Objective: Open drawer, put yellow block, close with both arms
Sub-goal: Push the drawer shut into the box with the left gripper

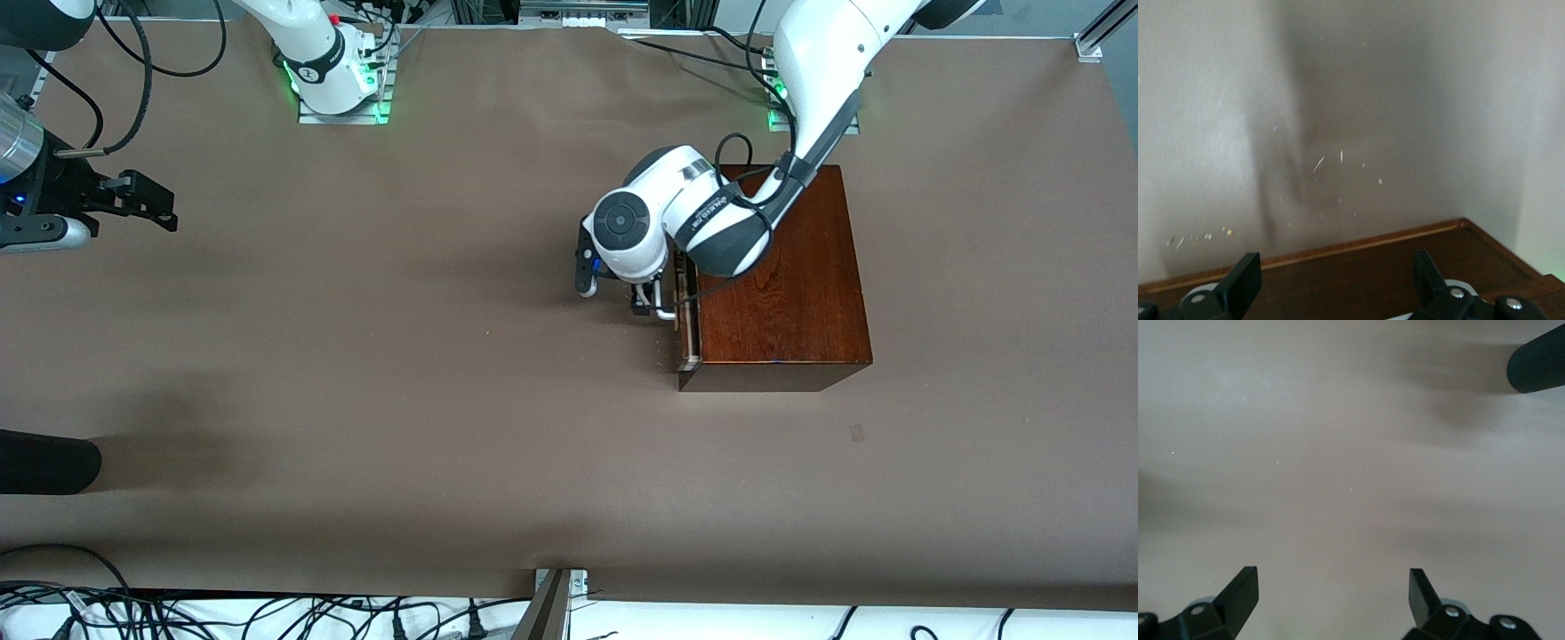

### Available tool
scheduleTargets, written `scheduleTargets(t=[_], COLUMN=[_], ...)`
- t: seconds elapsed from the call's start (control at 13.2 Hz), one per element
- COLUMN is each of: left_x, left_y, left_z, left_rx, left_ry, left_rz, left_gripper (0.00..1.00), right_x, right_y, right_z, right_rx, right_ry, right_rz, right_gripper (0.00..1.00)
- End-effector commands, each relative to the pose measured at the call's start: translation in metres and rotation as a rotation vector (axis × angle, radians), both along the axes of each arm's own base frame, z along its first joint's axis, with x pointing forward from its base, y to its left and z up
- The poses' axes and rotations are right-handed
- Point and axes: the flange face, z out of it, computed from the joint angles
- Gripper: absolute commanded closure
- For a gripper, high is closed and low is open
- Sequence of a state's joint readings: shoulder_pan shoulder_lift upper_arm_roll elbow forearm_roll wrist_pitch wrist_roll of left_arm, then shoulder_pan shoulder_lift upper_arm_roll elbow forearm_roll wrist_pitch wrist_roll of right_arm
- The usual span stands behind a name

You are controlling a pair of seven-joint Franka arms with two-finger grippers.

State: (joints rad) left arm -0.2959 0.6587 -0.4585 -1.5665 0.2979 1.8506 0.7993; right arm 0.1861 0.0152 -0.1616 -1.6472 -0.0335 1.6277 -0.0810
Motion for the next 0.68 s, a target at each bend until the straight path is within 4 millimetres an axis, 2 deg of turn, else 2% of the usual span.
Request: scheduleTargets(t=[0.0, 0.15, 0.45, 0.61], left_x=[0.006, 0.008, 0.007, 0.006], left_y=[0.016, 0.024, 0.018, 0.010], left_z=[0.010, 0.012, 0.021, 0.054], left_rx=[0.045, 0.077, 0.069, 0.032], left_ry=[-0.020, -0.014, -0.034, -0.067], left_rz=[-0.033, -0.032, -0.015, 0.057], left_gripper=[0.00, 0.00, 0.00, 0.00], right_x=[-0.003, -0.002, -0.002, -0.002], right_y=[0.005, 0.006, 0.008, 0.010], right_z=[0.011, 0.011, 0.012, 0.012], right_rx=[-0.006, -0.004, -0.002, -0.003], right_ry=[-0.019, -0.019, -0.024, -0.024], right_rz=[0.007, 0.010, 0.014, 0.019], right_gripper=[0.00, 0.00, 0.00, 0.00])
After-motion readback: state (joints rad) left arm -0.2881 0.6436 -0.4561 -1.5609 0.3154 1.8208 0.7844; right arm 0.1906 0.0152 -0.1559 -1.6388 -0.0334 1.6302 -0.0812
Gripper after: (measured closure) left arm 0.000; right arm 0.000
